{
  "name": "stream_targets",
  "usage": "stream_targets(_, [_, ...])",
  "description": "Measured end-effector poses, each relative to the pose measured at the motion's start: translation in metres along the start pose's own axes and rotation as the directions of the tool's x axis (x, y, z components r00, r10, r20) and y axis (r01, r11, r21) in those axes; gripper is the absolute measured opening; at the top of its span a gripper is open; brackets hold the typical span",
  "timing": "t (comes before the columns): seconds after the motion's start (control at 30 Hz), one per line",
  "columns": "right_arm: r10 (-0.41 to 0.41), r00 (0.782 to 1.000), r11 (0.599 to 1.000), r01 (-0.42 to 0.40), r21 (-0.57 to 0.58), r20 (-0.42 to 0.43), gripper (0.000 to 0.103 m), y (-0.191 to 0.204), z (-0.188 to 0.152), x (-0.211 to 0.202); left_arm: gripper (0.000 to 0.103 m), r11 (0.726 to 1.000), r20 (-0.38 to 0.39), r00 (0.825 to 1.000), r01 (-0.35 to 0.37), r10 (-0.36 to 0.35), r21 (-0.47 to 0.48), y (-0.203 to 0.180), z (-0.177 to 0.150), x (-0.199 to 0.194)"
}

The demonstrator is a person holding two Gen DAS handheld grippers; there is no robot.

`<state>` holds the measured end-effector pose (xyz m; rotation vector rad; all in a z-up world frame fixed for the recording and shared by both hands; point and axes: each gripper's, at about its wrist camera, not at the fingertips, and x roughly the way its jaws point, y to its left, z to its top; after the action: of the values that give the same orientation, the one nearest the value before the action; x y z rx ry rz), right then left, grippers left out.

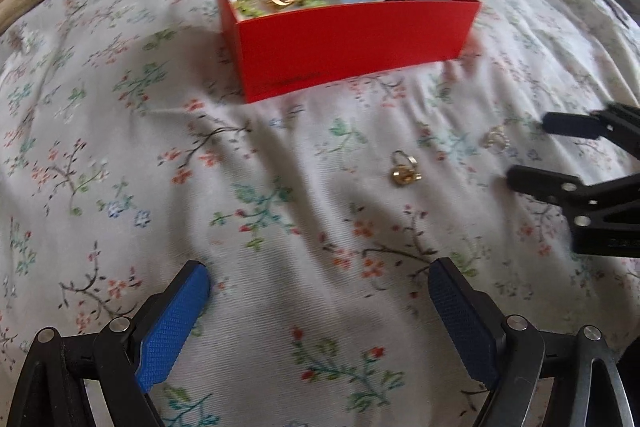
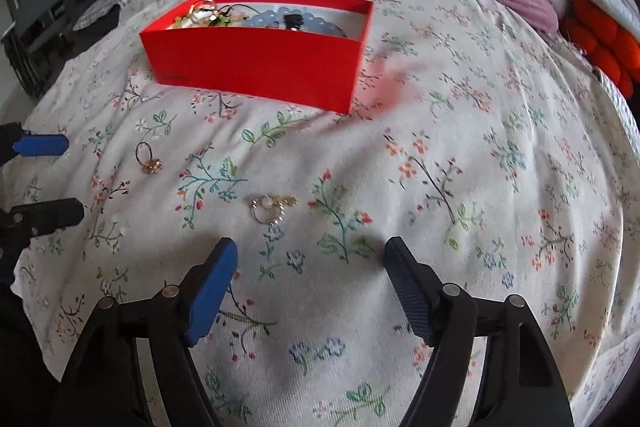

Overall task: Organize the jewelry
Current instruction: 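Withdraw both open tools from the box toward the small gold rings, then grasp the small gold ring with a charm using the right tool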

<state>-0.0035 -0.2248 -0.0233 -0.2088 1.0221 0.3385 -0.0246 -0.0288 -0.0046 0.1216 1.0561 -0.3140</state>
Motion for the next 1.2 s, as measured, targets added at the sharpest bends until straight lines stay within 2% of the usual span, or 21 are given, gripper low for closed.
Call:
stream_targets(0.23, [0.027, 0.999, 0.998, -0.026, -0.062, 0.018, 0.052, 0.012, 0.005, 0.002, 0.092, 1.0, -0.002, 1.0, 0.002, -0.002, 0.031, -0.009, 0.0, 0.002])
stream_targets(0.3, [0.045, 0.999, 0.997, -0.044, -0.066, 0.015, 0.04, 0.014, 0.006, 0.002, 0.092, 0.999, -0.004, 1.0, 0.002, -0.002, 0.035, -0.01, -0.001, 0.003])
stream_targets(0.5, [0.072, 0.997, 0.993, -0.071, -0.09, 0.009, 0.02, 0.021, 0.006, 0.003, 0.092, 0.999, -0.003, 1.0, 0.013, -0.013, 0.036, -0.01, -0.001, 0.003])
stream_targets(0.67, [0.065, 0.998, 0.993, -0.063, -0.104, 0.015, 0.007, 0.025, 0.007, 0.003, 0.092, 0.999, -0.001, 1.0, 0.018, -0.018, 0.04, -0.012, -0.001, 0.004])
stream_targets(0.83, [0.081, 0.997, 0.991, -0.08, -0.104, 0.01, 0.006, 0.025, 0.004, -0.002, 0.092, 0.998, 0.014, 0.999, 0.043, -0.043, 0.04, -0.011, -0.001, 0.0])
stream_targets(0.97, [0.124, 0.992, 0.991, -0.124, -0.053, 0.005, 0.008, 0.018, 0.0, -0.003, 0.092, 0.997, 0.043, 0.996, 0.079, -0.08, 0.023, -0.004, -0.001, -0.007])
stream_targets(1.2, [0.181, 0.983, 0.983, -0.181, -0.01, 0.01, 0.025, 0.015, -0.002, -0.003, 0.092, 0.991, 0.084, 0.988, 0.132, -0.13, -0.015, 0.013, -0.01, -0.018])
